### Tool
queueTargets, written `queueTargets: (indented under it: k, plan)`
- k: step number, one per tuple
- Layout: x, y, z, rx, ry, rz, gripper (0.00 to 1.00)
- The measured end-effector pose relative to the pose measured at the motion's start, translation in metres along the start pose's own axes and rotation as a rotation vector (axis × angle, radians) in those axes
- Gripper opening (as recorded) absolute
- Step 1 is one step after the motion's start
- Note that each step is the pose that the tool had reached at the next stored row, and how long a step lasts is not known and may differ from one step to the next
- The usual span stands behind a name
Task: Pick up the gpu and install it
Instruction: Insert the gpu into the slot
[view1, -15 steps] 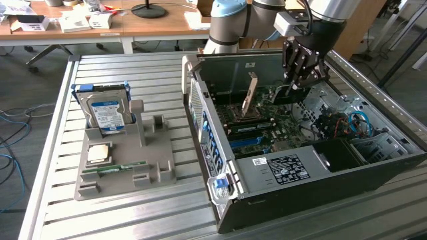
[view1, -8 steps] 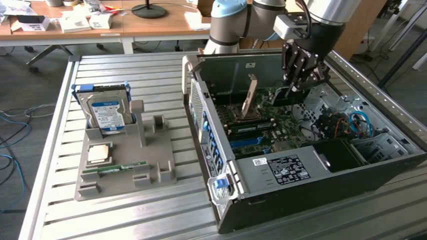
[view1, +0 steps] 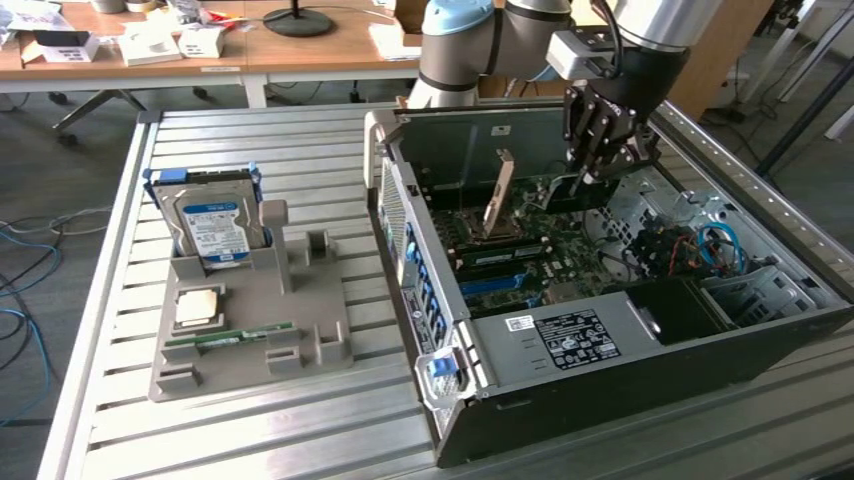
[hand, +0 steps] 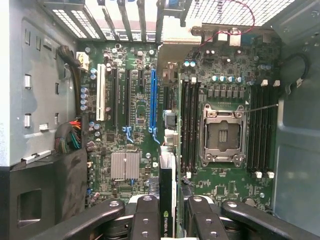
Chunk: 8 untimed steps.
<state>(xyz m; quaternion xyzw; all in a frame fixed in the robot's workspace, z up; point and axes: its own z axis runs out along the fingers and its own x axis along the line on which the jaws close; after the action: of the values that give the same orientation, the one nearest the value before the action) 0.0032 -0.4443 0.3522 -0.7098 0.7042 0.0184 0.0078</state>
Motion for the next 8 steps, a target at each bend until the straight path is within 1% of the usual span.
queueTargets:
  k: [3, 8]
  plan:
    - [0.0000, 0.0000, 0.0005, 0.0000, -0.0003, 0.000, 0.27]
    - [0.0002, -0.0001, 0.0052, -0.0001, -0.0001, 0.000, 0.27]
